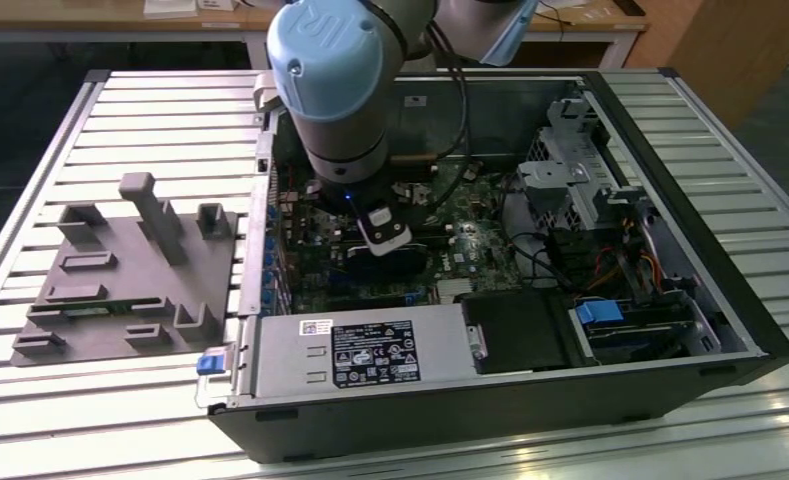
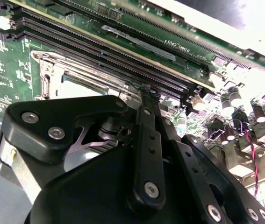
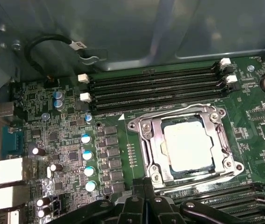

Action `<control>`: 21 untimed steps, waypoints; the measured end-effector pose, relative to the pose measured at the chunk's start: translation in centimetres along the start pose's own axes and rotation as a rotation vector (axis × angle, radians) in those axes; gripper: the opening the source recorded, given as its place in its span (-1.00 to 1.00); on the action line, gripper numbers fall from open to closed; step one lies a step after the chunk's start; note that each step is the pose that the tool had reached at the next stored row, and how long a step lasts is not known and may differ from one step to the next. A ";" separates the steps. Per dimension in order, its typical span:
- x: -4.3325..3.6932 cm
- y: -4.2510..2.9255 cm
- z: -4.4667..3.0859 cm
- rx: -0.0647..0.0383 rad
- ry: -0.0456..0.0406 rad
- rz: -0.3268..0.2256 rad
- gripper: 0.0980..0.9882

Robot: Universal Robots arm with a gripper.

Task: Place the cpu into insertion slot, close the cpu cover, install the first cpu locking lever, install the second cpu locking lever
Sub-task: 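Install the second cpu locking lever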

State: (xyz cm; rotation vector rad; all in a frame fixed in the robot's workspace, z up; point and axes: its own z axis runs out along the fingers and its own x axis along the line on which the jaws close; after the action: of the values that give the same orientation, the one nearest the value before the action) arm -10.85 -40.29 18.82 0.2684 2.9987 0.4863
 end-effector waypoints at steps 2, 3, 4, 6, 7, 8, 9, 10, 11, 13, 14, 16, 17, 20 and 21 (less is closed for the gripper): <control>0.04 -0.02 0.04 0.001 0.0002 -0.001 -0.99; 0.07 -0.03 0.06 0.001 0.0002 -0.001 -0.99; 0.11 -0.04 0.09 0.001 0.0003 -0.002 -0.99; 0.17 -0.07 0.15 0.001 0.0008 -0.003 -0.99; 0.19 -0.08 0.20 0.000 0.0010 -0.003 -0.99; 0.22 -0.10 0.23 0.001 0.0012 -0.004 -0.99; 0.26 -0.12 0.26 0.001 0.0014 -0.005 -0.99; 0.29 -0.13 0.29 0.001 0.0015 -0.005 -0.99; 0.32 -0.14 0.32 0.001 0.0017 -0.006 -0.99; 0.33 -0.13 0.34 0.001 0.0020 -0.006 -0.99; 0.34 -0.13 0.34 0.001 0.0019 -0.006 -0.99; 0.33 -0.12 0.32 0.002 0.0016 -0.006 -0.99; 0.33 -0.09 0.24 0.002 0.0015 -0.006 -0.99; 0.30 0.05 -0.19 0.002 0.0016 -0.006 -0.99; 0.29 0.10 -0.34 0.002 0.0015 -0.006 -0.99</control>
State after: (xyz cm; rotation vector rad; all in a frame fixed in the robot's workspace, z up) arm -11.16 -40.24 19.15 0.2586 3.0009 0.4827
